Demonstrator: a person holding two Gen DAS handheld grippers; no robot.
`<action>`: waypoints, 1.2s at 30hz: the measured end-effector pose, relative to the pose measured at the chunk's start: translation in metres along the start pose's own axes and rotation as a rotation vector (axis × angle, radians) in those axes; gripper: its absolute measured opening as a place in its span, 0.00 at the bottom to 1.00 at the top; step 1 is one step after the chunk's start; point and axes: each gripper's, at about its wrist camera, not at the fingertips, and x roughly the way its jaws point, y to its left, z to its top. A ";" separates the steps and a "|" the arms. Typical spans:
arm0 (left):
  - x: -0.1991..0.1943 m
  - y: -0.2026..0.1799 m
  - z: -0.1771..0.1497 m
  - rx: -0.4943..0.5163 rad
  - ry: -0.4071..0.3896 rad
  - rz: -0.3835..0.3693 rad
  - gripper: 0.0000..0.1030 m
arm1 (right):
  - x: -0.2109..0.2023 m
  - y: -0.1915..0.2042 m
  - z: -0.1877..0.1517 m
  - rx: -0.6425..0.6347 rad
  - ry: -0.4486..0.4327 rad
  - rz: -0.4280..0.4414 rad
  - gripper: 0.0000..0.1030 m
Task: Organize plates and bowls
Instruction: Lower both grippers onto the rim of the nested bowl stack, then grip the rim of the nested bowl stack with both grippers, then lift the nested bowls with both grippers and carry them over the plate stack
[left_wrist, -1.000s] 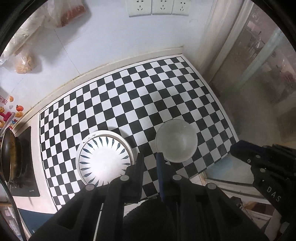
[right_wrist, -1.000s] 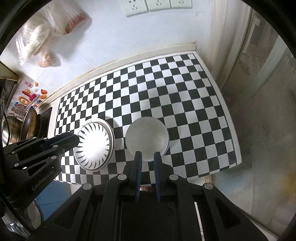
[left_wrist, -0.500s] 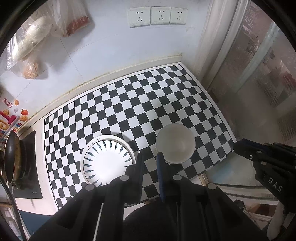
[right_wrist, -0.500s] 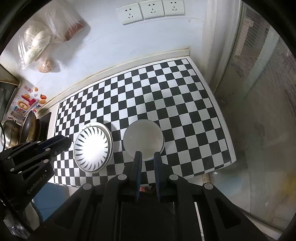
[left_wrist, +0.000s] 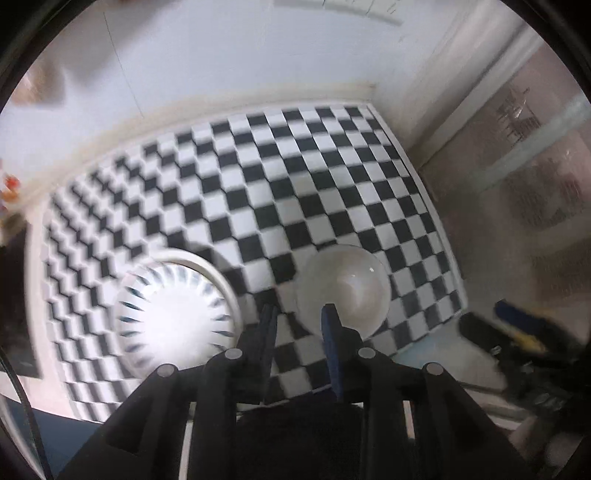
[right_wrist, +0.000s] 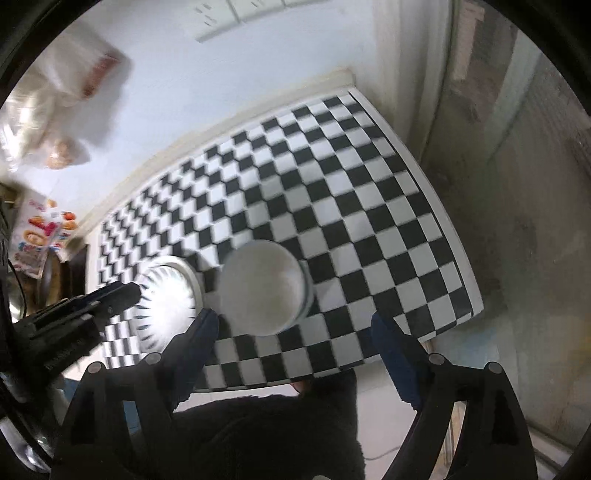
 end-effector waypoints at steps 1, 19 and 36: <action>0.012 0.002 0.005 -0.015 0.032 -0.016 0.22 | 0.008 -0.004 0.001 0.005 0.010 -0.005 0.84; 0.147 0.015 0.042 -0.139 0.336 -0.085 0.24 | 0.159 -0.042 0.014 0.120 0.263 0.077 0.84; 0.205 0.021 0.041 -0.159 0.444 -0.213 0.34 | 0.238 -0.025 0.022 0.160 0.400 0.214 0.66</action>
